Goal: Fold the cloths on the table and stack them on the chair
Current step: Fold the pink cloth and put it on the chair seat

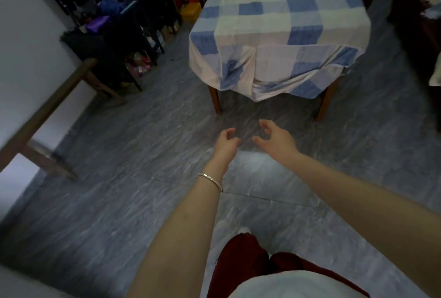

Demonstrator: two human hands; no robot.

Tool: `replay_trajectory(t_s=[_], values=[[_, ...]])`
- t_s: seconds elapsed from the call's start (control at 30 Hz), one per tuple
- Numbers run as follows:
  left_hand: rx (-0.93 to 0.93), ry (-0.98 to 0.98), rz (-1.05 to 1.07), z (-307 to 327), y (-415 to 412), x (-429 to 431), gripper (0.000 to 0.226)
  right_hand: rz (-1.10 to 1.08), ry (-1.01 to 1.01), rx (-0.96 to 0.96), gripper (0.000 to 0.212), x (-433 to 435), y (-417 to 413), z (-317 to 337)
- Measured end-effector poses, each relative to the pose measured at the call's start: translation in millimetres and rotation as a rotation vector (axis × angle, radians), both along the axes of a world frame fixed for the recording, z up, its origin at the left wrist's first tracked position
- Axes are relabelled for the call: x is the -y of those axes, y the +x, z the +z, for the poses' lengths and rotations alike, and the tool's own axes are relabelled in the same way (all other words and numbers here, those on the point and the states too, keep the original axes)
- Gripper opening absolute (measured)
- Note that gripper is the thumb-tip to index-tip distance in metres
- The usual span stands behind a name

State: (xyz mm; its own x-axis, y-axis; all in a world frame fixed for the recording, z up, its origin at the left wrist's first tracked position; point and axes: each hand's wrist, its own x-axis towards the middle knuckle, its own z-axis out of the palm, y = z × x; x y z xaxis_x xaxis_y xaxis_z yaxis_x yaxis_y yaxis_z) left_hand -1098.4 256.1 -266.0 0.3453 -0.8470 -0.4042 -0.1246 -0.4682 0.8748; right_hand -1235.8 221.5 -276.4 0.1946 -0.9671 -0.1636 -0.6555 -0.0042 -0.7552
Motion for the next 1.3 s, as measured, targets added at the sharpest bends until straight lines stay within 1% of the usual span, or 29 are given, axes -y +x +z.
replay_trajectory(t_s=[0.33,0.6,0.97,1.1,1.3], values=[[-0.052,0.011,-0.049,0,11,62,0.044,-0.022,0.003,-0.023,0.059,55,11,-3],[-0.061,0.007,-0.071,1,36,145,0.044,-0.073,0.009,-0.021,0.059,127,32,0],[-0.059,-0.015,-0.165,-3,62,256,0.044,-0.171,-0.013,-0.029,0.056,224,64,4],[-0.051,0.012,-0.203,-9,63,285,0.045,-0.189,0.003,-0.023,0.054,247,66,-2],[-0.064,0.062,-0.205,-25,57,326,0.044,-0.202,0.055,0.0,0.056,286,61,-15]])
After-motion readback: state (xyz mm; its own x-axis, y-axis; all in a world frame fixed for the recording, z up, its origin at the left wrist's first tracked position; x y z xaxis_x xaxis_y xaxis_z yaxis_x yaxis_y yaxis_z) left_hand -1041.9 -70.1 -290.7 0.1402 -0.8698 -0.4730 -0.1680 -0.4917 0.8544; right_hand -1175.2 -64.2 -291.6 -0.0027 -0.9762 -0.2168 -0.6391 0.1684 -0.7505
